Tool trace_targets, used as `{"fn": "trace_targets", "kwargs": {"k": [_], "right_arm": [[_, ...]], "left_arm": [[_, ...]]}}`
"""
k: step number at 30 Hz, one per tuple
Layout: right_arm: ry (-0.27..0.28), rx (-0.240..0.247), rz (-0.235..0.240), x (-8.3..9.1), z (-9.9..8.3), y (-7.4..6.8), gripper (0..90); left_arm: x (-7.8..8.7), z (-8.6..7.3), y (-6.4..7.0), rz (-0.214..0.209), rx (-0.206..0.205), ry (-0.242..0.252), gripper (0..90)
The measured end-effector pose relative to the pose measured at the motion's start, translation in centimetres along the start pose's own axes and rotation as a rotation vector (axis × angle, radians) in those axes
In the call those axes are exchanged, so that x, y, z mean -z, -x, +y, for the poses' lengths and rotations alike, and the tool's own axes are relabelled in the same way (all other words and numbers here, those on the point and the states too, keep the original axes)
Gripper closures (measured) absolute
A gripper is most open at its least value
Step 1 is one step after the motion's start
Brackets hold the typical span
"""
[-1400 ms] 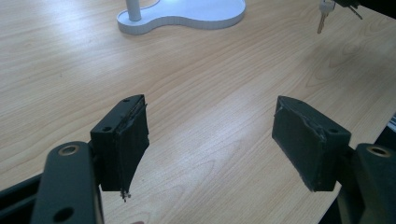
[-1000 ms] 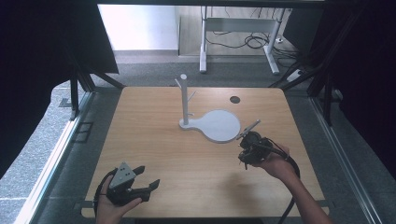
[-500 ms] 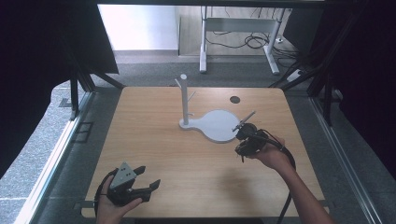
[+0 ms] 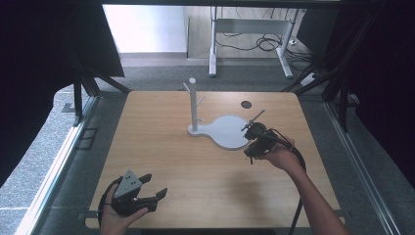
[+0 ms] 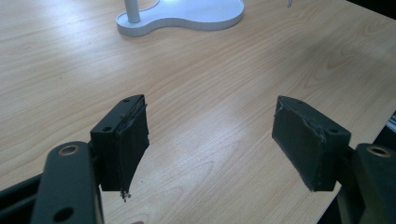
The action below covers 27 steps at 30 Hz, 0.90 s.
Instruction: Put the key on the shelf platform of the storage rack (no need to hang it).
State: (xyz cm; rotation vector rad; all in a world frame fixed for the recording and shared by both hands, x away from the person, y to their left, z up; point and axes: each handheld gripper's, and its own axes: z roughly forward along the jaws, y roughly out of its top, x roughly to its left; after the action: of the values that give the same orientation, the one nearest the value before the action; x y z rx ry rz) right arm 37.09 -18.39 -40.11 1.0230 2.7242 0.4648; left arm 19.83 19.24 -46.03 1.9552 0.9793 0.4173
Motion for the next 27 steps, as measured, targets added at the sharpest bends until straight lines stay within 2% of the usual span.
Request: {"fn": "trace_targets", "kwargs": {"k": [10, 27], "right_arm": [[0.01, -0.015, 0.011, -0.2, 0.8, 0.7, 66.3], [-0.004, -0.034, 0.022, -0.8, 2.9, 1.6, 66.3]], "left_arm": [[0.1, 0.0, -0.1, 0.0, 0.003, 0.001, 27.2], [0.2, 0.0, -0.1, 0.003, 0.004, 0.003, 27.2]]}}
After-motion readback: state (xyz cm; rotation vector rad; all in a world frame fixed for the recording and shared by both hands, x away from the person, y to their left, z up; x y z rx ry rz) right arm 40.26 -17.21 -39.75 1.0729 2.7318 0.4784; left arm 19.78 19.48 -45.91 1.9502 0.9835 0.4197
